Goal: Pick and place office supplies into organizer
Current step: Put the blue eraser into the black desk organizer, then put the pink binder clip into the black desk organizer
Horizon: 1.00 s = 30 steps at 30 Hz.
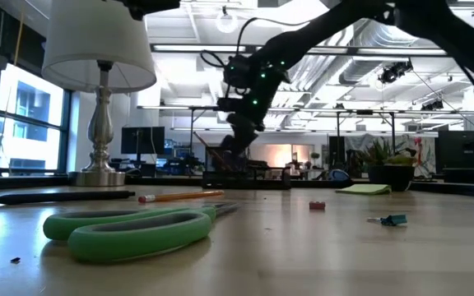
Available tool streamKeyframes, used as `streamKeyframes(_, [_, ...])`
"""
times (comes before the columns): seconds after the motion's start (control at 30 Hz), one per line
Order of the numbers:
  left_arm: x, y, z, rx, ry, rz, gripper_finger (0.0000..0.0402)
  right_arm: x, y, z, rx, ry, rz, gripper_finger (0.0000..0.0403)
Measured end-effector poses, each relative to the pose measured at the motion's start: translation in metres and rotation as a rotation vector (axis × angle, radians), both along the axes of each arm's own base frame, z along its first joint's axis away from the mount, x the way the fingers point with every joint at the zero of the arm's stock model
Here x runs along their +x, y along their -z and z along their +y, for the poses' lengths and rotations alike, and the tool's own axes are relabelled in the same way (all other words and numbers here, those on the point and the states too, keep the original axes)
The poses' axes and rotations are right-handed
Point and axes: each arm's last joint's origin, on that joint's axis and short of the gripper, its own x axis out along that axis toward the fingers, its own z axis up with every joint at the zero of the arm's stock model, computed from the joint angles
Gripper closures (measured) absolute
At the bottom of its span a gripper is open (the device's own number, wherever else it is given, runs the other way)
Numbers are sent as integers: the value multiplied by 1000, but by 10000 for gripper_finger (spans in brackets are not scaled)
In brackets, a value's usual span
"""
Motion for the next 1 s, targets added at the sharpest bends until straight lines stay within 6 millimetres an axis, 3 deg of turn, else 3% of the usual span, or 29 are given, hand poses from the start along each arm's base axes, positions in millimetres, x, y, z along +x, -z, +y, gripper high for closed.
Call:
streamKeyframes(0.4, [-2, 1, -1, -11, -4, 16, 261, 4, -3, -12, -3, 21, -23, 383])
streamKeyframes(0.77, [-2, 2, -1, -14, -8, 21, 261, 2, -2, -9, 22, 42, 1, 273])
streamKeyframes(0.9, [-2, 3, -1, -22, -12, 33, 261, -9, 1, 0, 153, 100, 100, 250])
streamKeyframes(1.0, [-2, 3, -1, -23, -16, 34, 261, -18, -3, 22, 273, 109, 212, 246])
